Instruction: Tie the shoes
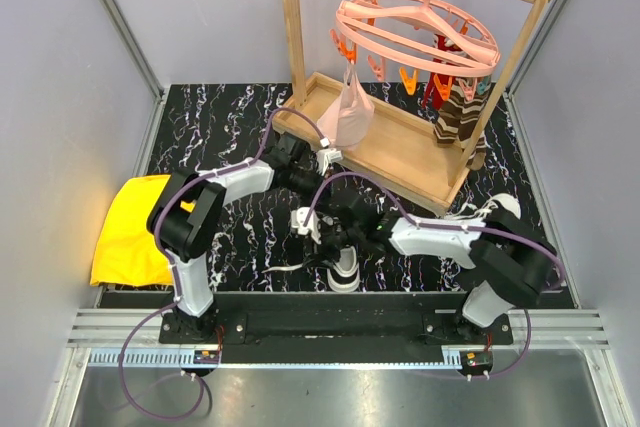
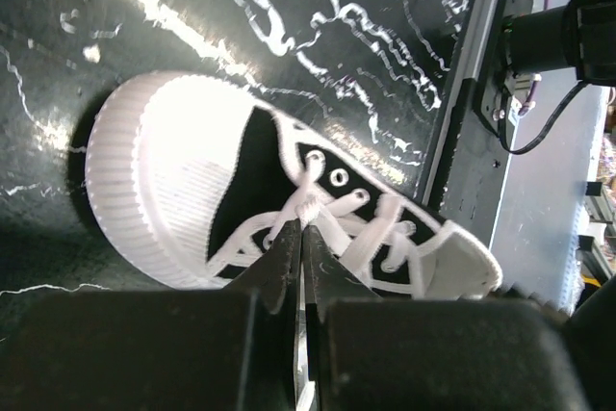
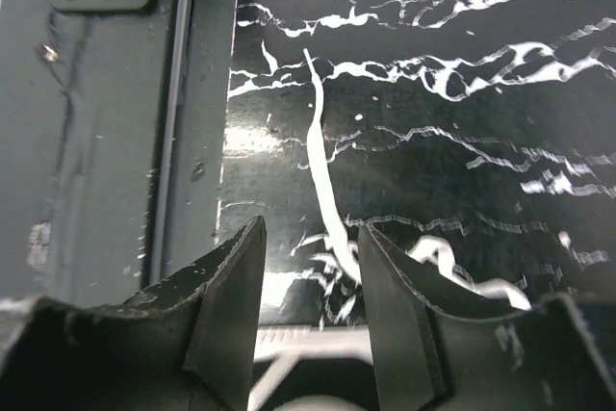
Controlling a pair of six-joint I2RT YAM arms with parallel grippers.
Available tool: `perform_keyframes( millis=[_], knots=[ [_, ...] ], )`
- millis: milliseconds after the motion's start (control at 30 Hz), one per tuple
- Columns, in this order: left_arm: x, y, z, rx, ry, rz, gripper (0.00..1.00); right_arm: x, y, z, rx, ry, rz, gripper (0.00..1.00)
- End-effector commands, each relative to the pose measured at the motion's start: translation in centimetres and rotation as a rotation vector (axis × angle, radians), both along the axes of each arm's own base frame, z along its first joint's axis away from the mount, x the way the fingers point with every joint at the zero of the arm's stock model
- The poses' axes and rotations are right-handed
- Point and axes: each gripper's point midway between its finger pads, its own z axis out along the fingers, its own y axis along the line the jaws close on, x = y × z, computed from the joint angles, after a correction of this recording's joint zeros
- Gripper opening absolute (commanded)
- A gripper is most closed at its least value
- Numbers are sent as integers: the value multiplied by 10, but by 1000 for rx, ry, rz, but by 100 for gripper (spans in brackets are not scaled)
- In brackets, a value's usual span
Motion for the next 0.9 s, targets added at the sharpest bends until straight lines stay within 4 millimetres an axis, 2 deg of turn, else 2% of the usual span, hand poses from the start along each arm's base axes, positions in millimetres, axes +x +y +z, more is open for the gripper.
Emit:
perform_keyframes(
  millis=[0, 167, 367, 633, 767, 833, 867],
  knots=[
    [7, -4, -1, -8, 20, -5, 0, 10, 36, 13, 75, -144, 98, 53],
    [11, -4, -8, 10, 38, -4, 0, 5, 47, -2, 49, -158, 173, 56],
    [11, -3, -14, 17, 25, -18, 0, -8, 47, -32, -13, -172, 253, 56],
    [8, 0, -19, 22, 33, -22, 0, -1, 45, -63, -94, -192, 245, 52],
    [8, 2, -18, 27, 30, -18, 0, 2, 39, -75, -150, -178, 213, 32],
    [8, 2, -17, 27, 23, -20, 0, 2, 37, -71, -151, -176, 201, 9],
    [8, 1, -15, 25, 19, -20, 0, 5, 39, -59, -131, -190, 178, 0]
  ],
)
